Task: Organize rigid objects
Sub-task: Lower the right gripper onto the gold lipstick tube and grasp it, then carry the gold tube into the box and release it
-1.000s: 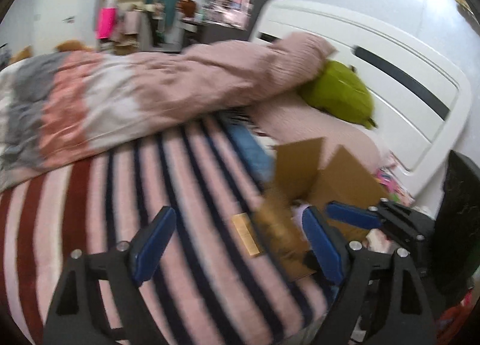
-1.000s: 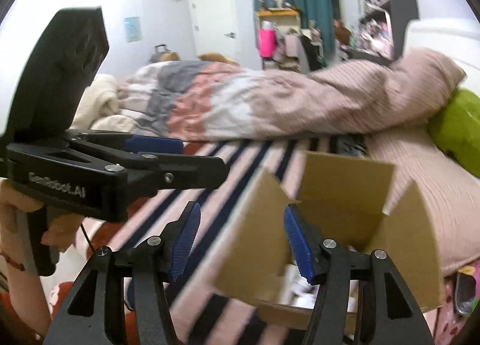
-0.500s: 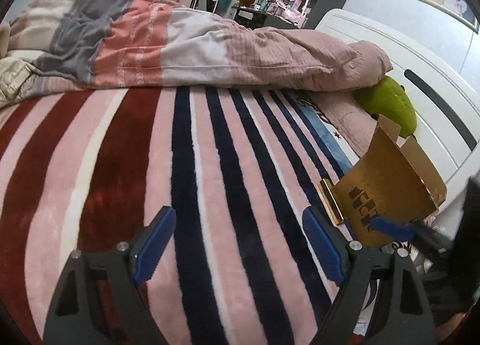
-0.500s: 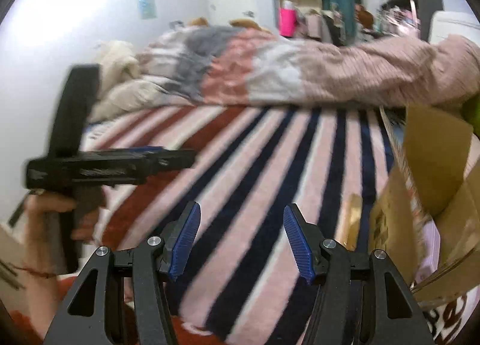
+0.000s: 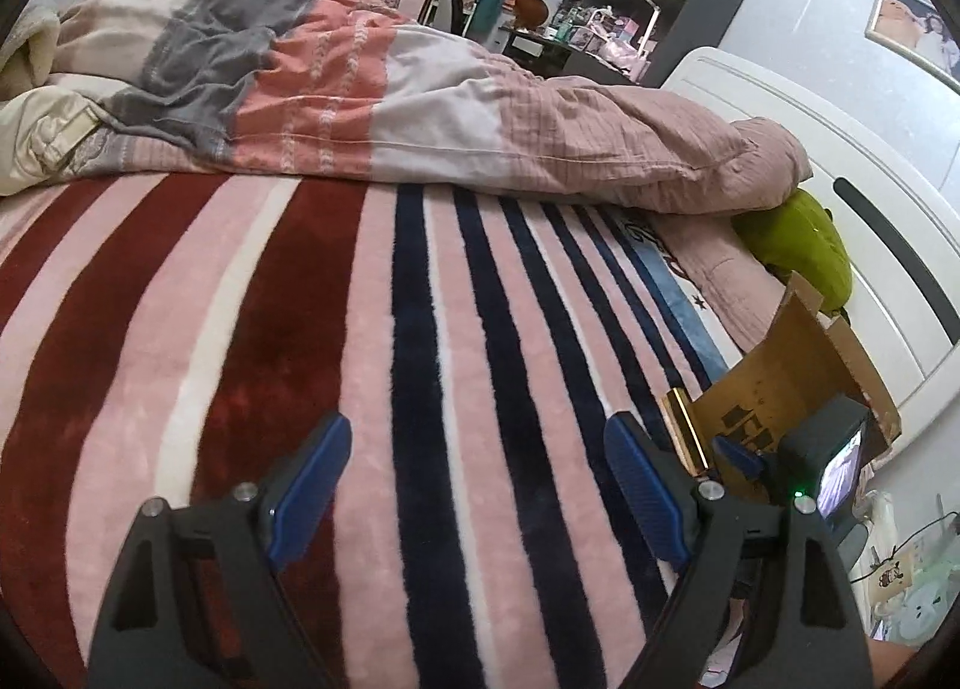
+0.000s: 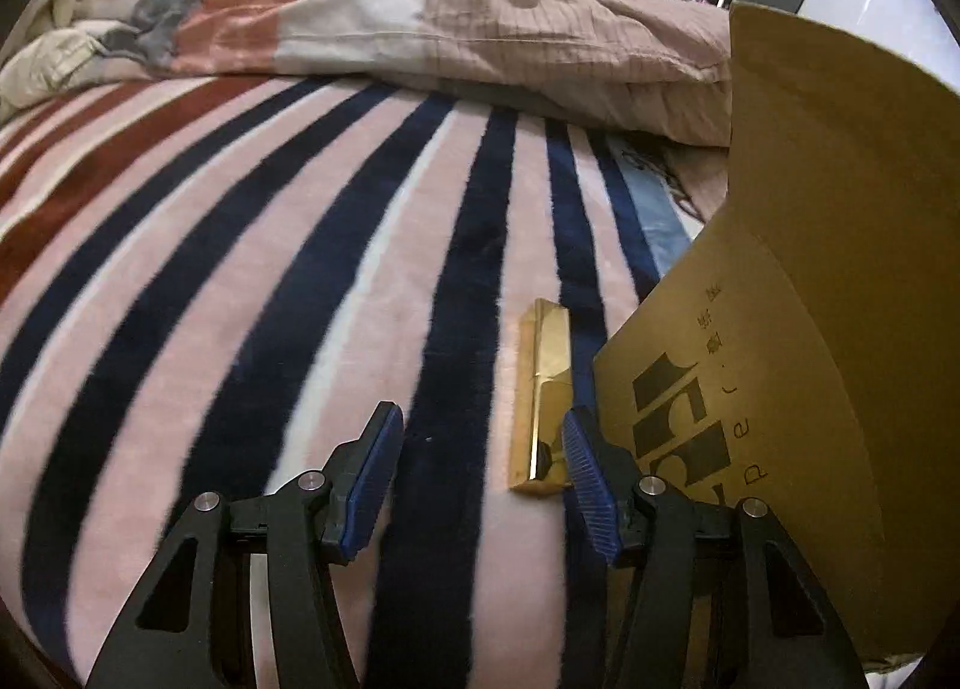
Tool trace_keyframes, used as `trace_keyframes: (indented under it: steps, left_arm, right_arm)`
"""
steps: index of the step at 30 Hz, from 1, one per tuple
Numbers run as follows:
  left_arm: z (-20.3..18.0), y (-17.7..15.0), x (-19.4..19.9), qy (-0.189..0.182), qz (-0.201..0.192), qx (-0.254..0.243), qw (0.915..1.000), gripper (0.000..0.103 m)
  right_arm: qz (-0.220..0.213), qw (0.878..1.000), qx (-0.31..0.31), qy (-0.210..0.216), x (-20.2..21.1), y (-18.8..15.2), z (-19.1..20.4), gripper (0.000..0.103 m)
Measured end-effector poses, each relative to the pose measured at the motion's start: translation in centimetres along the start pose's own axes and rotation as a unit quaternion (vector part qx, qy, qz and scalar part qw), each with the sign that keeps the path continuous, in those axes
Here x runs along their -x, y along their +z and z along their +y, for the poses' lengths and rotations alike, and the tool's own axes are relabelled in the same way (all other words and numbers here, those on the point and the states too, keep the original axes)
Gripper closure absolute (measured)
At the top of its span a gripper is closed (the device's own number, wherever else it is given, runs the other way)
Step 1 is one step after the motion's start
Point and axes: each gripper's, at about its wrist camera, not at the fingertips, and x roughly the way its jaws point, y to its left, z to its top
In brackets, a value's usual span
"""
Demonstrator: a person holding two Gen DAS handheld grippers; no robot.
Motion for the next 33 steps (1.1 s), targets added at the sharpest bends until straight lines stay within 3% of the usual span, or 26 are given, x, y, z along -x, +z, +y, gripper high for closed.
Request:
trace_keyframes:
  steps: [2, 4, 7, 9, 10, 11, 14, 16, 18, 19, 23, 26, 29, 33]
  left_arm:
    - [0.0, -0.1, 0.2, 0.003, 0.0, 0.0, 1.0, 0.019]
    - [0.0, -0.2, 0.4, 0.005, -0.002, -0.002, 1.0, 0.019]
    - [0.3, -0.3, 0.6, 0.006, -0.001, 0.001, 1.0, 0.019]
    - [0.6, -0.3, 0.6, 0.009, 0.001, 0.003, 1.0, 0.019]
    - [0.7, -0.3, 0.6, 0.01, 0.001, 0.004, 0.9999, 0.019]
    - [0.7, -0.3, 0.6, 0.009, 0.001, 0.004, 0.9999, 0.019]
    - [0.9, -0.4, 0.5, 0.006, 0.004, 0.009, 0.9999, 0.019]
    - [0.8, -0.4, 0.3, 0.004, 0.006, 0.01, 0.9999, 0.019]
    - [0.6, -0.4, 0.1, 0.004, 0.009, 0.009, 0.9999, 0.019]
    - [0.6, -0.4, 0.0, 0.004, 0.01, 0.008, 0.9999, 0.019]
    - [0.8, -0.3, -0.6, 0.006, 0.015, 0.011, 0.9998, 0.019]
    - [0.7, -0.5, -1.2, 0.001, 0.03, 0.006, 0.9995, 0.019]
    - [-0.3, -0.9, -0.7, -0.036, 0.035, -0.002, 0.9987, 0.019]
    - [-2.9, -0.1, 1.1, -0.115, 0.021, -0.001, 0.9932, 0.02]
  right_arm:
    - [0.003, 0.999, 0.01, -0.031, -0.7, 0.0, -0.1, 0.064]
    - [0.01, 0.999, 0.003, -0.046, -1.4, 0.0, -0.8, 0.067]
    - [0.033, 0.999, -0.026, -0.02, -2.3, 0.3, -1.6, 0.068]
    - [0.043, 0.998, -0.043, -0.003, -2.7, 0.4, -1.9, 0.073]
    - [0.049, 0.997, -0.058, 0.014, -2.9, 0.4, -2.3, 0.076]
    - [0.049, 0.996, -0.067, 0.03, -2.9, 0.3, -2.5, 0.089]
    - [0.032, 0.997, -0.034, 0.068, -1.7, 0.0, -1.6, 0.089]
    - [0.022, 0.99, 0.0, 0.139, -0.2, -0.5, -0.2, 0.089]
    - [0.025, 0.974, 0.034, 0.221, 1.1, -1.0, 1.4, 0.089]
    - [0.032, 0.971, 0.047, 0.233, 1.3, -1.0, 2.1, 0.089]
    - [0.024, 0.977, 0.071, 0.201, 1.4, -0.4, 4.0, 0.085]
    - [0.021, 0.977, 0.057, 0.203, 1.4, -0.6, 4.3, 0.09]
    - [-0.01, 0.969, 0.059, 0.239, 3.0, -0.4, 4.0, 0.09]
    - [-0.082, 0.955, 0.058, 0.28, 7.7, 0.7, 2.3, 0.09]
